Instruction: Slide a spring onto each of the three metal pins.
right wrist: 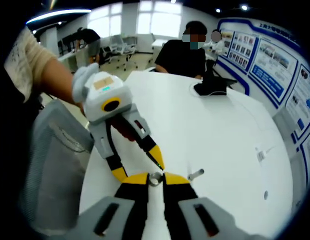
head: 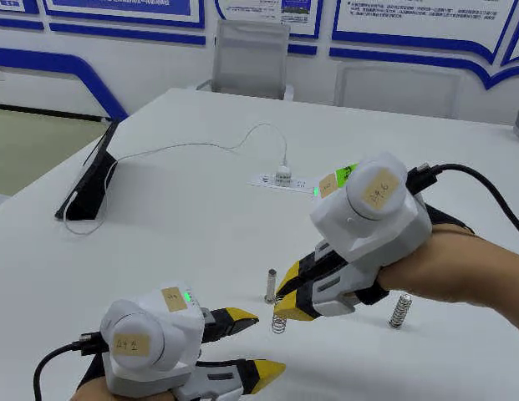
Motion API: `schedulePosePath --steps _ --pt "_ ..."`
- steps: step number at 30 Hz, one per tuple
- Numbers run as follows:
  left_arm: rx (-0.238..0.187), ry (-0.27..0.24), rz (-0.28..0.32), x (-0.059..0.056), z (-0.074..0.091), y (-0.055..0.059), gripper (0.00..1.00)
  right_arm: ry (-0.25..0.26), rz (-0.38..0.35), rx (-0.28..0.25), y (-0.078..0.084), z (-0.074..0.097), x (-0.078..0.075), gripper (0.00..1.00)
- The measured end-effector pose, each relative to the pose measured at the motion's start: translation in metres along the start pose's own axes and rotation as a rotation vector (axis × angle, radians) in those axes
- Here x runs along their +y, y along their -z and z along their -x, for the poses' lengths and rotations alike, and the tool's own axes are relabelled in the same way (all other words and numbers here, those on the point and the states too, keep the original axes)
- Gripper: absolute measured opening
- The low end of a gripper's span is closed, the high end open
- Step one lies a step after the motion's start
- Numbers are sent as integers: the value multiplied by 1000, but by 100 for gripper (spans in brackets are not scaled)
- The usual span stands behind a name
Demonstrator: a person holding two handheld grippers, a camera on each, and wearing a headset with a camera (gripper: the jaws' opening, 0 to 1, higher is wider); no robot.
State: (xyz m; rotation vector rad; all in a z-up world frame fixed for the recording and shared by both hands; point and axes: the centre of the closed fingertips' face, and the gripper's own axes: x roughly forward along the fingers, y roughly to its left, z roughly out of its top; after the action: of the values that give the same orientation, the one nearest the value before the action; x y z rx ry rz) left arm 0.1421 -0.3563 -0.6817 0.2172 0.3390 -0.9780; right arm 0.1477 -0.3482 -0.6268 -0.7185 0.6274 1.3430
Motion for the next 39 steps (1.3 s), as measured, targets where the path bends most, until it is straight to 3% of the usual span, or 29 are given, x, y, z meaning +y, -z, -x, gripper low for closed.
schedulePosePath --steps 13,25,39 --pt "3 -10 17 3 1 3 43 39 -11 -8 -5 6 -24 12" --pt "6 -14 27 4 2 5 44 96 -40 -20 -8 6 -55 12" --pt "10 -19 32 7 3 7 43 153 -89 -37 -7 -6 -81 12"
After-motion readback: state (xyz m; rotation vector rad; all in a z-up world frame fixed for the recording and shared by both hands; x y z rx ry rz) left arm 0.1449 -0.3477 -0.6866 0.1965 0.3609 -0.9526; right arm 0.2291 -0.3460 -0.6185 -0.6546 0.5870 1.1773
